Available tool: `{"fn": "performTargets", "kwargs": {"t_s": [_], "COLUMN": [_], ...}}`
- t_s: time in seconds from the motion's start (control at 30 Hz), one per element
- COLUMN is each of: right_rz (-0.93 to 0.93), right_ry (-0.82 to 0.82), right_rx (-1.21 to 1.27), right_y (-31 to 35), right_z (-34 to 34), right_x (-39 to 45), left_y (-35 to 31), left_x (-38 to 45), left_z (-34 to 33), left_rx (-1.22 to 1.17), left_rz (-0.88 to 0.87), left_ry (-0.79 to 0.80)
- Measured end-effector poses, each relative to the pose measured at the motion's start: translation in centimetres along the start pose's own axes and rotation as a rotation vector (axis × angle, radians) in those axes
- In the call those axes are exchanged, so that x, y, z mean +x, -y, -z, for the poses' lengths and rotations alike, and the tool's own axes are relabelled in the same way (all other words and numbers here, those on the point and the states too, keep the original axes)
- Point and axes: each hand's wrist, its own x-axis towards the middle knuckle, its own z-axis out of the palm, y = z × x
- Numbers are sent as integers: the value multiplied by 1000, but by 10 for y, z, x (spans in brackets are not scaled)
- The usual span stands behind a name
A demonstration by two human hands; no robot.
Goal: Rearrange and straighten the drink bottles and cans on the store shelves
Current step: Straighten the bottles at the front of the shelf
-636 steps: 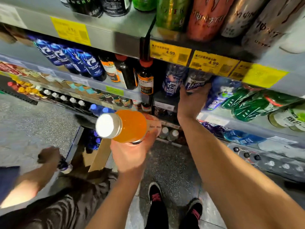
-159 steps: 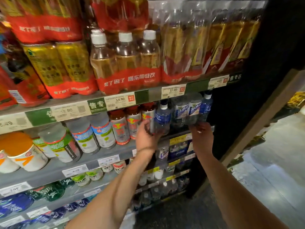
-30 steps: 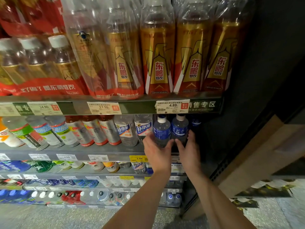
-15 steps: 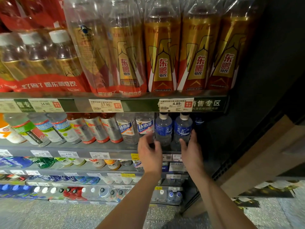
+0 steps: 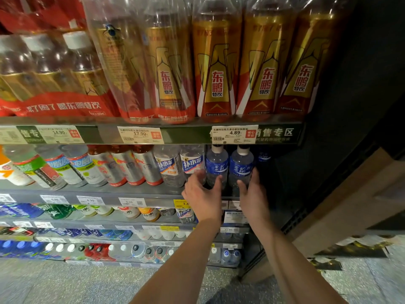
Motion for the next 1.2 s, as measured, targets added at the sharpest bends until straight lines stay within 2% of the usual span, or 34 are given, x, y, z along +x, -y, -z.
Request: {"fn": "performTargets", "kwargs": {"t_s": [0.13, 0.3, 0.5, 0.67, 0.87, 1.2], "right_rz": [21, 28, 33, 83, 171, 204], "right_ry": [-25, -62, -90, -317, -407, -308], "right_rx": [-18, -43, -40, 75, 127, 136], "right_y": [5, 6, 8, 22, 49, 135], "right_z": [0, -2, -5, -12, -37, -106], "right_x": [0, 1, 0, -21, -46, -105], "left_y": [2, 0, 2, 10, 27, 72], "left_x": [1, 5, 9, 19, 40, 109], "left_z": [2, 7, 12, 33, 80, 210], "left_rx": [-11, -38, -26, -34, -82, -67], "left_rz": [-9, 12, 20, -23, -106, -141], "left_ry": [35, -28, 11, 116, 258, 320]}}
